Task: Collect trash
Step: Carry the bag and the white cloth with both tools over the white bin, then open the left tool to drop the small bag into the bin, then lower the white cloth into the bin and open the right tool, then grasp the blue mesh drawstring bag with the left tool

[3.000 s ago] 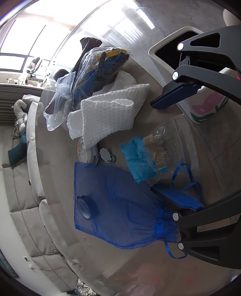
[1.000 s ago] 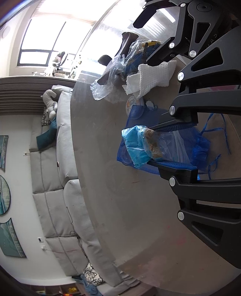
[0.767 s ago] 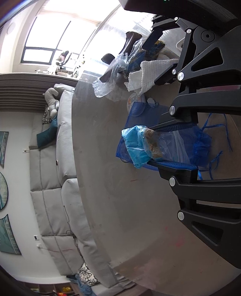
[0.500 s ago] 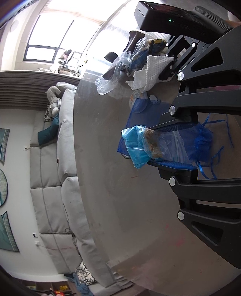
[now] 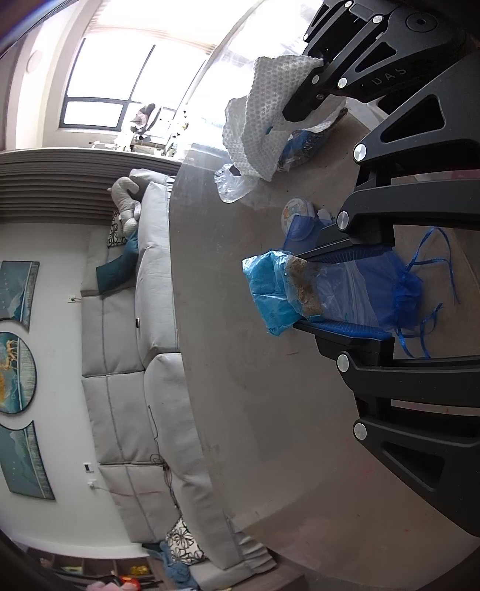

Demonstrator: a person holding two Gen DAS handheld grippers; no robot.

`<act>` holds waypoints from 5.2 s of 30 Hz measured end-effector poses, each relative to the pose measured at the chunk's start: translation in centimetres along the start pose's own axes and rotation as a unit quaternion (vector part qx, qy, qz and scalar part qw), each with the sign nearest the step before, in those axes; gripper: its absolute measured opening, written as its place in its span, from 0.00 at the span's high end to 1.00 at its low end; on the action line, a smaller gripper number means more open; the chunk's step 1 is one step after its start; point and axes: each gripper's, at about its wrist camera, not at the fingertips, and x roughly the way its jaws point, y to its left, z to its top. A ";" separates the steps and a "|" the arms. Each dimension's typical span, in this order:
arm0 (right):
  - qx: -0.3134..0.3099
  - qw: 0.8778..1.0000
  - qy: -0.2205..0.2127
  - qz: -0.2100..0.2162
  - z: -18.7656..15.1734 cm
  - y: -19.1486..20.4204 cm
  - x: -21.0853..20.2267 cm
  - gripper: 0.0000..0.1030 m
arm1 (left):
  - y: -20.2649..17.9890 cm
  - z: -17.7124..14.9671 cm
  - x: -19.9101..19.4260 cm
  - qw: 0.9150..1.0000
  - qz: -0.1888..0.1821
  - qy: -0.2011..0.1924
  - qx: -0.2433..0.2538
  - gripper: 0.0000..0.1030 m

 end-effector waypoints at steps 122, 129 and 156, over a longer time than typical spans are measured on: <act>0.035 0.989 0.029 -0.138 -10.7 -11.0 -3.5 0.04 | -12.2 -5.5 -0.6 0.988 -0.074 0.013 0.132 0.05; 0.017 0.994 0.001 -0.104 -7.0 -7.4 -1.7 0.04 | -5.3 -3.0 1.4 0.996 -0.029 0.017 0.082 0.05; -0.028 0.998 0.010 -0.056 -4.5 -0.7 5.3 0.04 | 0.2 -5.4 12.3 0.990 -0.003 0.139 0.023 0.05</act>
